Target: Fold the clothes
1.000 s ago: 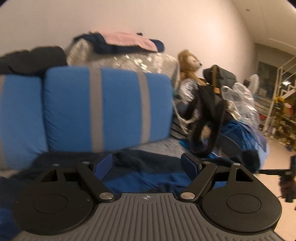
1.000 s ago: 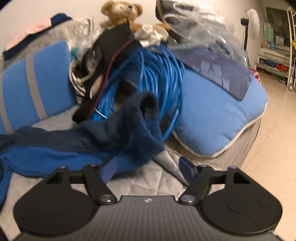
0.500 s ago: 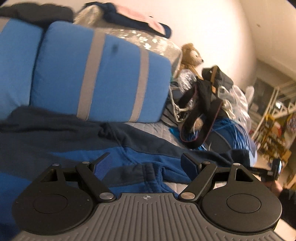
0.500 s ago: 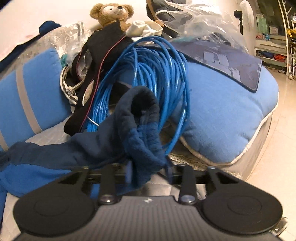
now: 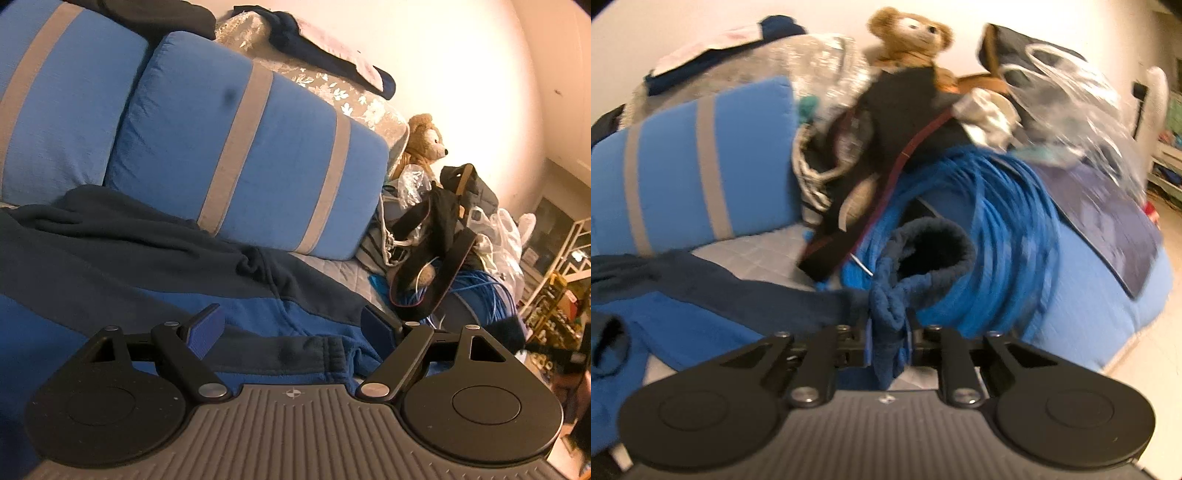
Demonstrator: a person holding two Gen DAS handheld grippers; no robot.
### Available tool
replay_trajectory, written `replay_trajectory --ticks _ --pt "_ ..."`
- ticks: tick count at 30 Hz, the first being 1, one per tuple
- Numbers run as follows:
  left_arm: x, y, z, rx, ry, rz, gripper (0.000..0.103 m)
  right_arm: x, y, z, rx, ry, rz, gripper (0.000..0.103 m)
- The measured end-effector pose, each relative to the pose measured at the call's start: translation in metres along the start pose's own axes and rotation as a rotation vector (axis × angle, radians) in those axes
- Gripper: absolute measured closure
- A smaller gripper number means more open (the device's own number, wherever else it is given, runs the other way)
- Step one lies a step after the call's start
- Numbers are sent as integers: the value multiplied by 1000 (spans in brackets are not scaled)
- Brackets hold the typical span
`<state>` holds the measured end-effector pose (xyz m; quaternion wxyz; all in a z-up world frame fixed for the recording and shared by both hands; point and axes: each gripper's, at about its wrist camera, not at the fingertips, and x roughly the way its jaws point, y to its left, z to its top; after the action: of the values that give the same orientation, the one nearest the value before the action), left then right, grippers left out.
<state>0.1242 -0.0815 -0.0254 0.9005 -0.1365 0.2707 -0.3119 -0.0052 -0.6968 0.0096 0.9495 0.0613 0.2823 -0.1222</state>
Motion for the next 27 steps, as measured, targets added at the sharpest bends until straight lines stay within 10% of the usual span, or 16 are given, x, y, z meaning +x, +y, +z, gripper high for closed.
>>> replay_trajectory --ticks 12,27 --pt "-2 3 0 -5 -5 16 22 7 106 70 -258 -29 118 88" --pt "10 5 -5 7 45 28 22 31 228 57 -371 16 325 88"
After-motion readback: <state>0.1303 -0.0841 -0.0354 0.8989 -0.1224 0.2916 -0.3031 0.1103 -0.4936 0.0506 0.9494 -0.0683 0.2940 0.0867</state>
